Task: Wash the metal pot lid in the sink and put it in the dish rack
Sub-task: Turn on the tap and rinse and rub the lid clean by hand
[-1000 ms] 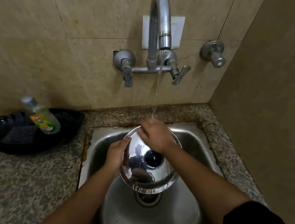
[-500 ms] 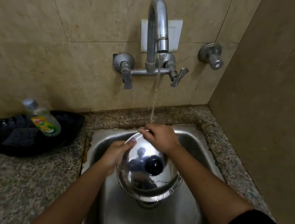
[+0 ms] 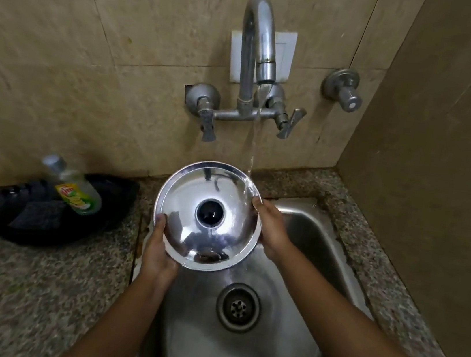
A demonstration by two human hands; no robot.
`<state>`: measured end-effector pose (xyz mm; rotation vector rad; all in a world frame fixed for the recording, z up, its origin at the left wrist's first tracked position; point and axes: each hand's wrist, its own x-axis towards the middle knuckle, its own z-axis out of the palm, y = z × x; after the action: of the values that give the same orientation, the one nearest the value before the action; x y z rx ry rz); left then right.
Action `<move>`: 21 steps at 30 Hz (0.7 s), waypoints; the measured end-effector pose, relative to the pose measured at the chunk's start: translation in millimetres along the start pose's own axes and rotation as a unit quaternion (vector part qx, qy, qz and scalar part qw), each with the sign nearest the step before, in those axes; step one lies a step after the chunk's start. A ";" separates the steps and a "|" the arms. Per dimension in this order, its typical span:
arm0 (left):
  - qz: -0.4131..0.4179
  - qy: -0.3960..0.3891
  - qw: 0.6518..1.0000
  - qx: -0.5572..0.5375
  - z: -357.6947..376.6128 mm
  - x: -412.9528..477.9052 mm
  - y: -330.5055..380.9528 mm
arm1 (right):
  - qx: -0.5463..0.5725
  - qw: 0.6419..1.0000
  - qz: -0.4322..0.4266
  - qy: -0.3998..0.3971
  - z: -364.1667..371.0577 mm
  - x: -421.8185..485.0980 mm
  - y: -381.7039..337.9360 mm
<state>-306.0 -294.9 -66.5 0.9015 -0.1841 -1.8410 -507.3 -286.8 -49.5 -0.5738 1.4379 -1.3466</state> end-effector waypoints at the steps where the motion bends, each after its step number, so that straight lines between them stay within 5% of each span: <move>1: -0.010 0.016 1.000 -0.015 -0.1 0.8 -1.1 | 0.017 1.000 0.003 0.021 5.3 -4.1 0.2; 8: -0.070 0.019 0.991 -0.110 36.3 -0.5 -18.1 | 0.151 0.975 -0.010 0.166 6.7 -9.8 -11.5; 14: -0.118 -0.027 0.993 0.002 72.2 2.0 -42.5 | 0.164 0.936 -0.029 0.311 -34.8 0.0 -21.9; 21: -0.100 -0.085 0.989 0.063 72.7 -8.4 -45.8 | 0.170 0.925 -0.102 0.324 -43.3 -10.2 -7.1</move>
<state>-385.6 -286.5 -34.0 0.8744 -0.3295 -2.1143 -544.3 -261.4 -46.6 -0.0341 1.6256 -2.0252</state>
